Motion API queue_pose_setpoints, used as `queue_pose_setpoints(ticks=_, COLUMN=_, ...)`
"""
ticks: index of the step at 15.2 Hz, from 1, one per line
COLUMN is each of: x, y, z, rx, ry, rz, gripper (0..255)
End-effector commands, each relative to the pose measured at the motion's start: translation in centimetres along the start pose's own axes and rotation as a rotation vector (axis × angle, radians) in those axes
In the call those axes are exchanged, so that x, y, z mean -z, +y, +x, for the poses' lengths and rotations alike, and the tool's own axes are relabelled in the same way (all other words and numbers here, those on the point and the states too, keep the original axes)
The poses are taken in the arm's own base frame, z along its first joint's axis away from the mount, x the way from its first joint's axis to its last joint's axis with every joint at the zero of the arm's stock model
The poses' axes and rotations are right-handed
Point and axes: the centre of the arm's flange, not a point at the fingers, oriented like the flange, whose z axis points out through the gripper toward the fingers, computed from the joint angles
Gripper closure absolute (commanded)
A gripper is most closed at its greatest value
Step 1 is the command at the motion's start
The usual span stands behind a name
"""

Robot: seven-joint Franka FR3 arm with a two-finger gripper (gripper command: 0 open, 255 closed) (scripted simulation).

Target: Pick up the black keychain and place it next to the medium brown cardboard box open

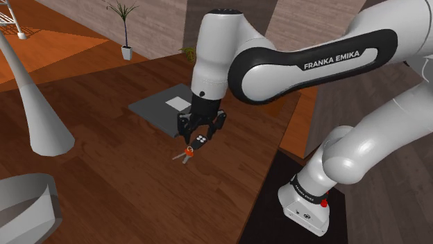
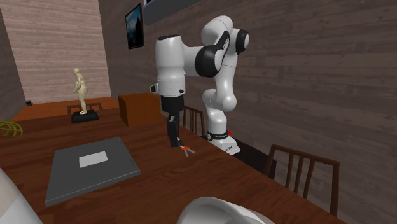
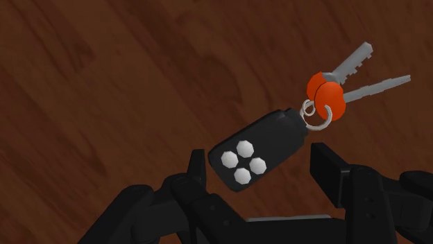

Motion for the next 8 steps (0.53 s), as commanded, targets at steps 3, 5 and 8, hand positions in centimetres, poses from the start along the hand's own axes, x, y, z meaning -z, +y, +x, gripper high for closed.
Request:
queue_pose_setpoints(ticks=3, x=2.2, y=0.1, z=0.0, rx=0.0, ry=0.0, rz=0.0, gripper=255)
queue_pose_setpoints(ticks=5, x=3.2, y=0.1, z=-0.1, rx=0.0, ry=0.0, rz=0.0, gripper=255)
queue_pose_setpoints(ticks=8, x=4.8, y=0.1, z=-0.1, rx=0.0, ry=0.0, rz=0.0, gripper=255)
